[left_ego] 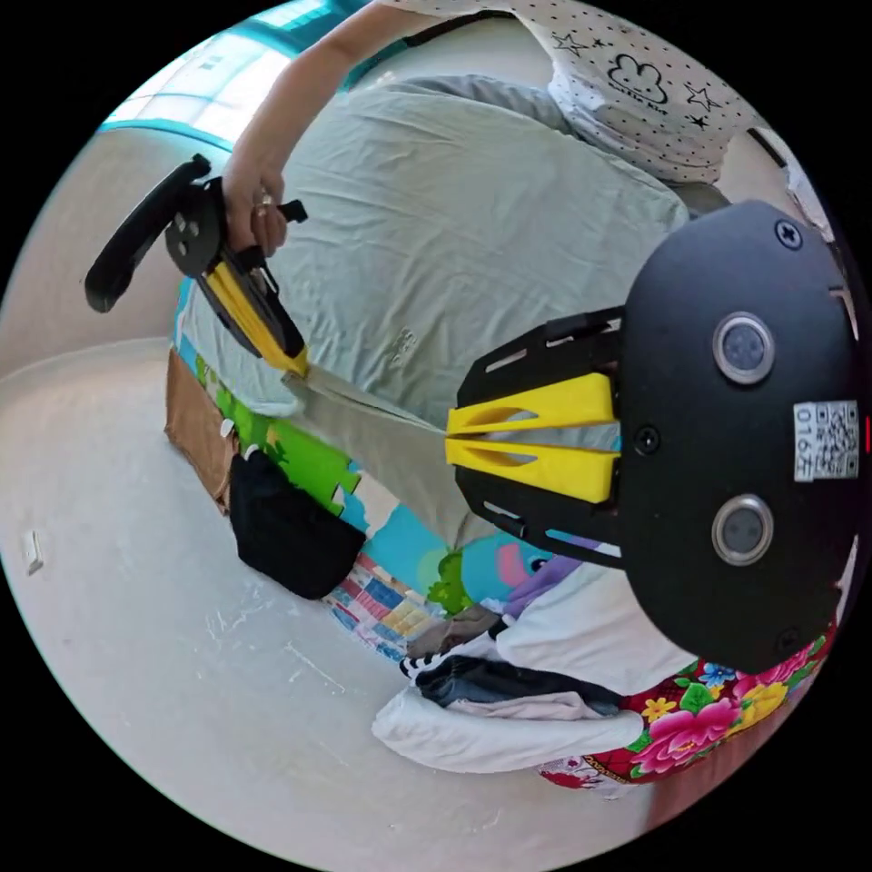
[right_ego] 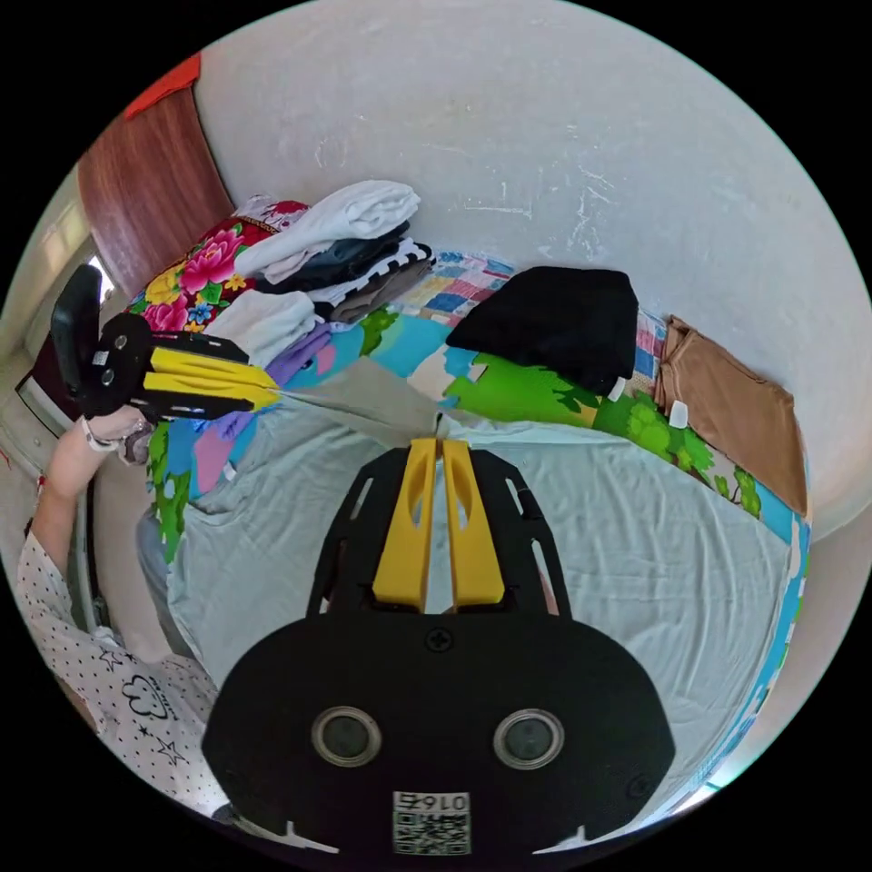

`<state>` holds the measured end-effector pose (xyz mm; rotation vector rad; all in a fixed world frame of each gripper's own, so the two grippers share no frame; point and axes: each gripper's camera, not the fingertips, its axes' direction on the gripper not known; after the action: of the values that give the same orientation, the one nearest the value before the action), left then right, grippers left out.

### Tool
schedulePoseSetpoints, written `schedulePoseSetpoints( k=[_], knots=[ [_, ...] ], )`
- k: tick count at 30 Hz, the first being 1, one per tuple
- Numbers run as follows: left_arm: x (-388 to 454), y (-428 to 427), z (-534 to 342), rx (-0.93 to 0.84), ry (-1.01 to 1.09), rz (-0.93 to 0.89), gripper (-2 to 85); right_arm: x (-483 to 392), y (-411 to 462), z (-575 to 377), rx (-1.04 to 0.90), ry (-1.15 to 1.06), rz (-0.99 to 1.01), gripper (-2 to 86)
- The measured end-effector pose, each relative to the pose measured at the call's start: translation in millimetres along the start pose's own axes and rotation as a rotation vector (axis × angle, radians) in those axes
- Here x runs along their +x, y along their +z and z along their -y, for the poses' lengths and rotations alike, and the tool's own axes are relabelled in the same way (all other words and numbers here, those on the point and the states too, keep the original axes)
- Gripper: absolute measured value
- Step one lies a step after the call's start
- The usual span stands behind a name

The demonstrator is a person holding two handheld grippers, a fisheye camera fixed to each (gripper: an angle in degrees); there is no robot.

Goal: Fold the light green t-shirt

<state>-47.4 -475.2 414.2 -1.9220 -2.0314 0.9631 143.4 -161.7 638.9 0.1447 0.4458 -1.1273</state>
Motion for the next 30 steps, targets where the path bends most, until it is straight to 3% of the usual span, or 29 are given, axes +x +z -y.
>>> schedulePoseSetpoints(
  k=[3,7,10,14,20,24,30],
  knots=[
    [13,27,-7,-0.110,-0.046,0.078,3.5,-17,15,-30,-0.082,-0.089,0.027,8.2],
    [-25,35,2,-0.103,-0.175,0.153,4.2,-29,15,-37,-0.087,-0.151,-0.112,11.0],
    [-71,45,31,-0.046,-0.255,0.091,4.6,-35,8,-12,-0.019,-0.180,-0.170,10.7],
    [-119,101,84,-0.123,-0.328,0.042,5.3,-43,30,28,-0.050,-0.248,-0.181,9.6],
    [-130,186,122,-0.283,-0.261,0.067,3.5,-70,67,35,-0.161,-0.431,-0.216,9.1],
    [-124,204,128,-0.210,-0.226,0.068,-0.5,-79,93,40,-0.209,-0.460,-0.233,7.4],
    [-119,212,131,-0.194,-0.221,0.092,-1.0,-74,99,60,-0.126,-0.392,-0.283,1.3]
  ],
)
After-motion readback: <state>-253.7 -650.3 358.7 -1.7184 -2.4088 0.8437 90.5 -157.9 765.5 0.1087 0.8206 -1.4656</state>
